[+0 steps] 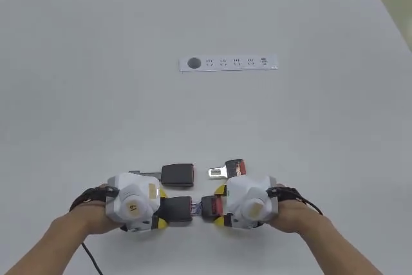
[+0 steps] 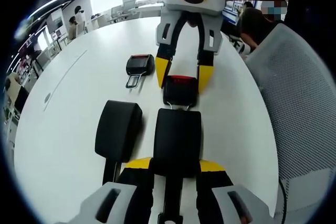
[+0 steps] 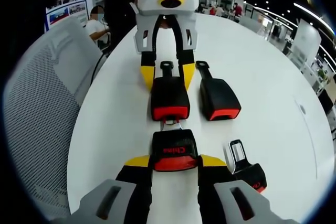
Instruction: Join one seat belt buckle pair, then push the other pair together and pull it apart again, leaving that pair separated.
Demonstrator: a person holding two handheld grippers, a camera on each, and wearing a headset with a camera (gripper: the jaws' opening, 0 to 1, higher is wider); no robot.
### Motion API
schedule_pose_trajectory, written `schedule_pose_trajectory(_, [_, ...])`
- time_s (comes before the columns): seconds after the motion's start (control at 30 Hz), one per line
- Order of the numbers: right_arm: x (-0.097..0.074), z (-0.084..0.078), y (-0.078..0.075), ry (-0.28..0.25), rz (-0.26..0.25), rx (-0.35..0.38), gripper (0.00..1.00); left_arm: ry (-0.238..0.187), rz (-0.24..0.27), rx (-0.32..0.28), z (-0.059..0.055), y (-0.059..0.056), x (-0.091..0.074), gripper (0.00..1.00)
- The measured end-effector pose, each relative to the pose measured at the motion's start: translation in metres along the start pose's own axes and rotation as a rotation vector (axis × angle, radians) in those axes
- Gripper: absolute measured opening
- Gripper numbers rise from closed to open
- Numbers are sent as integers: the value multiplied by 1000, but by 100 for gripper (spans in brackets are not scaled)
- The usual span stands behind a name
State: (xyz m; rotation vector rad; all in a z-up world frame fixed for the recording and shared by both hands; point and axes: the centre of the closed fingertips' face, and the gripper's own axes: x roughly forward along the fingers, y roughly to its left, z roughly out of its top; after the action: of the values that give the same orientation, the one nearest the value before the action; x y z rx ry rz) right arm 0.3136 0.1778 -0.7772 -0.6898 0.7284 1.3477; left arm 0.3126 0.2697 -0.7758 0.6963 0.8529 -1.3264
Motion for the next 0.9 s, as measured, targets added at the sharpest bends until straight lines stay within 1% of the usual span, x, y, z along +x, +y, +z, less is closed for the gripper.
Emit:
schedule_pose_trajectory(0.13, [-1, 4, 1, 0, -1, 7, 29, 1, 0, 1, -1, 1, 1, 31])
schedule_pose_trajectory(0.73, [1, 2, 0, 10, -9, 36, 29, 0, 1, -4, -1, 1, 1, 31])
schedule_pose_trajectory(0.8, [1, 3, 1, 2, -8, 42, 29, 1, 1, -3, 0, 1, 1, 31])
schedule_pose_trajectory(0.83, [3, 9, 3, -26, 1, 75, 29, 2, 2, -3, 0, 1, 1, 31])
schedule_pose_trajectory(0.87, [4, 10, 2, -16, -8, 54, 29, 3, 2, -2, 0, 1, 1, 31])
schedule_pose_trajectory(0.9, [4, 10, 2, -12, -8, 55, 29, 4, 2, -3, 0, 0, 1, 31])
